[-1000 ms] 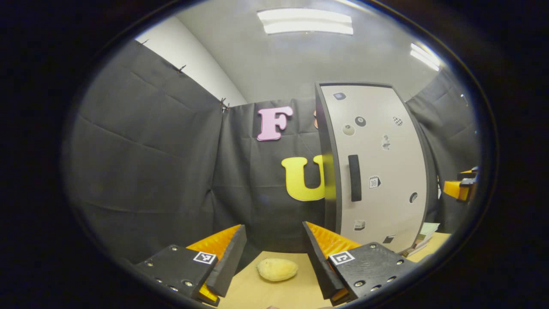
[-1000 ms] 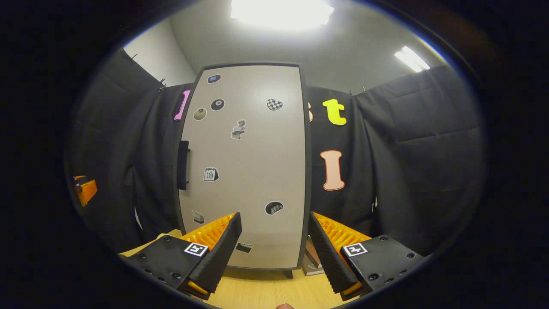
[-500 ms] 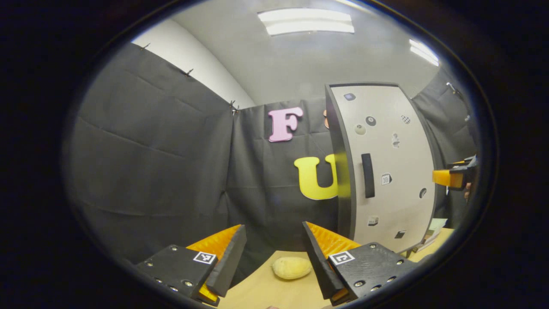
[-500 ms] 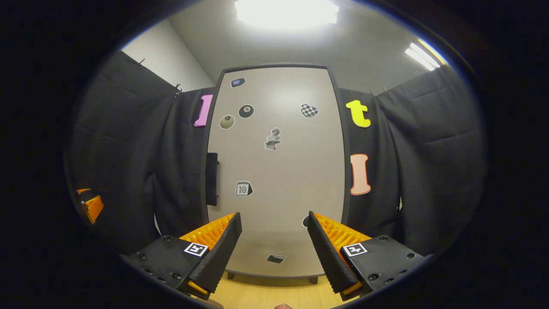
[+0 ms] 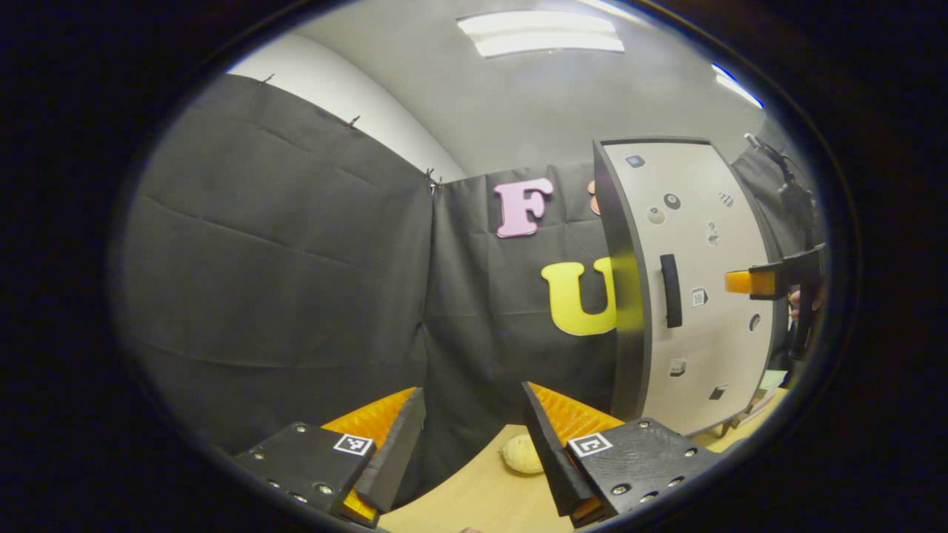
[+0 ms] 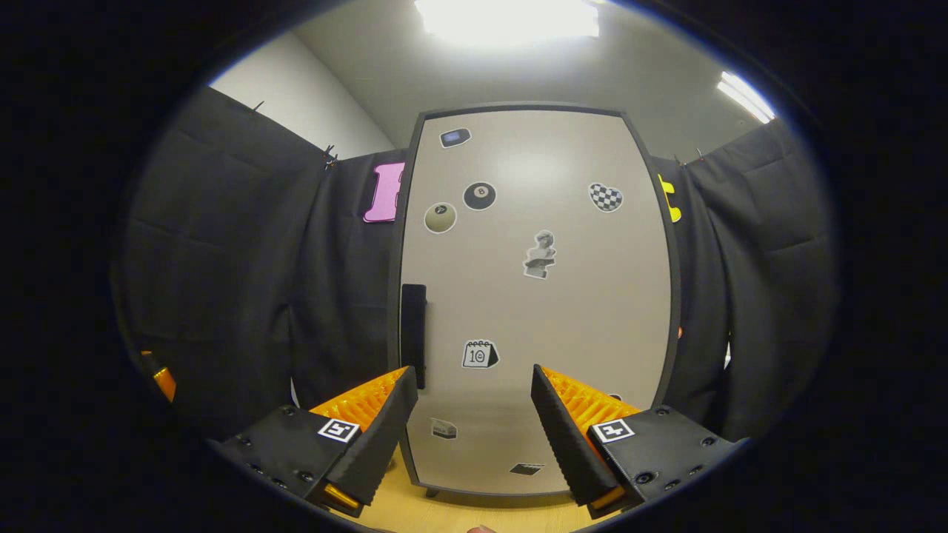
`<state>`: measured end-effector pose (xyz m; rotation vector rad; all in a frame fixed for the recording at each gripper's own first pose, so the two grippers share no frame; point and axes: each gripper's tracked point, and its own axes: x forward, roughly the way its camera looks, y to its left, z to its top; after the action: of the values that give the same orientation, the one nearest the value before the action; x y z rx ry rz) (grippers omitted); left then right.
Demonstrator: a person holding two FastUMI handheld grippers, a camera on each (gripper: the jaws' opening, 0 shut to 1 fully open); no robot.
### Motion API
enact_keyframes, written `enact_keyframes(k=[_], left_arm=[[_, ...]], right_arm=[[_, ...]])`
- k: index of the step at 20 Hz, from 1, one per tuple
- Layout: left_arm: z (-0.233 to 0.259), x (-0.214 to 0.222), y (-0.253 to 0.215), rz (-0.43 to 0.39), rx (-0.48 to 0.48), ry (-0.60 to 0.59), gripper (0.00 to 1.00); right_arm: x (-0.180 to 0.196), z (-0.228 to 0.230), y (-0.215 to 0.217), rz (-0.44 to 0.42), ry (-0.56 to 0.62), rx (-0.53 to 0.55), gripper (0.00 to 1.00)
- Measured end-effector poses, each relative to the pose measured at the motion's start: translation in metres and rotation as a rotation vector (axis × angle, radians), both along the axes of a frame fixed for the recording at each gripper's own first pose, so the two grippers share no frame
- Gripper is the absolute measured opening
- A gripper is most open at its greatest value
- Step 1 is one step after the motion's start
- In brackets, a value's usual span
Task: Open the cabinet door with the right hand, grasp the bottle in the cabinet with the left hand and place it on the coaster, then close the cabinet door with the right hand.
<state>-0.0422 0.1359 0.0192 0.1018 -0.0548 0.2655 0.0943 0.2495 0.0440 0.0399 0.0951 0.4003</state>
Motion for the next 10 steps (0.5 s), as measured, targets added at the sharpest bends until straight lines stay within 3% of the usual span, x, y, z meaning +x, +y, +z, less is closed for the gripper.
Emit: enact_keyframes(k=[10], left_arm=[[-0.001,-0.016,0.043,0.070,0.008,0.005,0.77]], right_arm=[[0.043,0.005,0.067,0.000,0.051,0.045,0.98]])
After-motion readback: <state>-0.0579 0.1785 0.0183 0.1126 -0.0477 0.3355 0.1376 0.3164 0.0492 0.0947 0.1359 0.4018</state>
